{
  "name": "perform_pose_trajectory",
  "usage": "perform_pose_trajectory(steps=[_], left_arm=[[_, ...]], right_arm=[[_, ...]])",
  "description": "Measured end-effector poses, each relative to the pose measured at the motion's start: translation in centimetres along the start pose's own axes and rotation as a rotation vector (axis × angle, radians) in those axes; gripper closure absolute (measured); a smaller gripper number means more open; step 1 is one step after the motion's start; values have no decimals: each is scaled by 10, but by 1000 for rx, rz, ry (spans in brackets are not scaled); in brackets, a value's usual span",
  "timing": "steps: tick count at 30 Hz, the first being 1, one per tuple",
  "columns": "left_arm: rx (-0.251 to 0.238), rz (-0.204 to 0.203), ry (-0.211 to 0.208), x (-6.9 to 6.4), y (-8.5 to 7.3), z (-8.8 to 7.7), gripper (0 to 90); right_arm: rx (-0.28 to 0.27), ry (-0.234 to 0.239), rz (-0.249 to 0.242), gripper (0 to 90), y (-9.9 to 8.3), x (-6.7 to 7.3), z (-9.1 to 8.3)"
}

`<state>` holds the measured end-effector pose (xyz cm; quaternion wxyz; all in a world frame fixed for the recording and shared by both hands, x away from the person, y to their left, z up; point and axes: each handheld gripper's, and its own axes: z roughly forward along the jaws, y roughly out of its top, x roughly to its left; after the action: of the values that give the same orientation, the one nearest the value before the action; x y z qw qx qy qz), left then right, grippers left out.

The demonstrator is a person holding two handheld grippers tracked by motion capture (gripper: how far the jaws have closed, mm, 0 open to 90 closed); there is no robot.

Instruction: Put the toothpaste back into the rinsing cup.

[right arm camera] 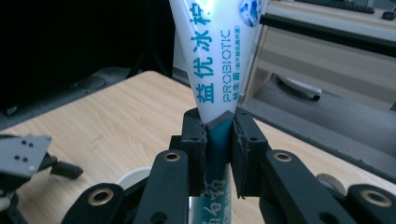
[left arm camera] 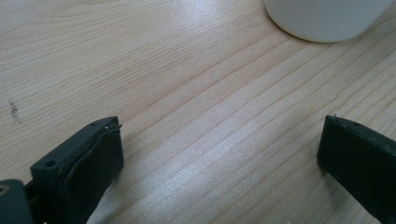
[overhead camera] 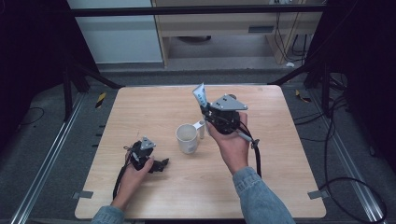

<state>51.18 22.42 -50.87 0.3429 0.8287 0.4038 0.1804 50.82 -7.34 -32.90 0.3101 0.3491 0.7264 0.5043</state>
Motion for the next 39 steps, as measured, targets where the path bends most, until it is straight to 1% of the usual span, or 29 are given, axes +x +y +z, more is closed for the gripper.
perform_pose_trajectory(steps=[4,8,12,19,27,30,31,39], left_arm=[[-2,-3,1,0,0,0,0],[-2,-3,1,0,0,0,0],[-2,-3,1,0,0,0,0],[-2,-3,1,0,0,0,0],[-1,-1,0,0,0,0,0],[-1,-2,0,0,0,0,0],[-1,-1,0,0,0,0,0],[-1,-1,0,0,0,0,0]], right_arm=[[-34,-2,11,770,7,3,3],[-40,9,13,770,12,5,7],[-50,17,19,770,14,9,13],[-67,38,35,769,11,14,23],[-92,61,61,770,7,21,30],[-98,63,58,770,5,24,32],[-101,65,64,770,5,25,32],[-109,42,74,770,-4,31,36]])
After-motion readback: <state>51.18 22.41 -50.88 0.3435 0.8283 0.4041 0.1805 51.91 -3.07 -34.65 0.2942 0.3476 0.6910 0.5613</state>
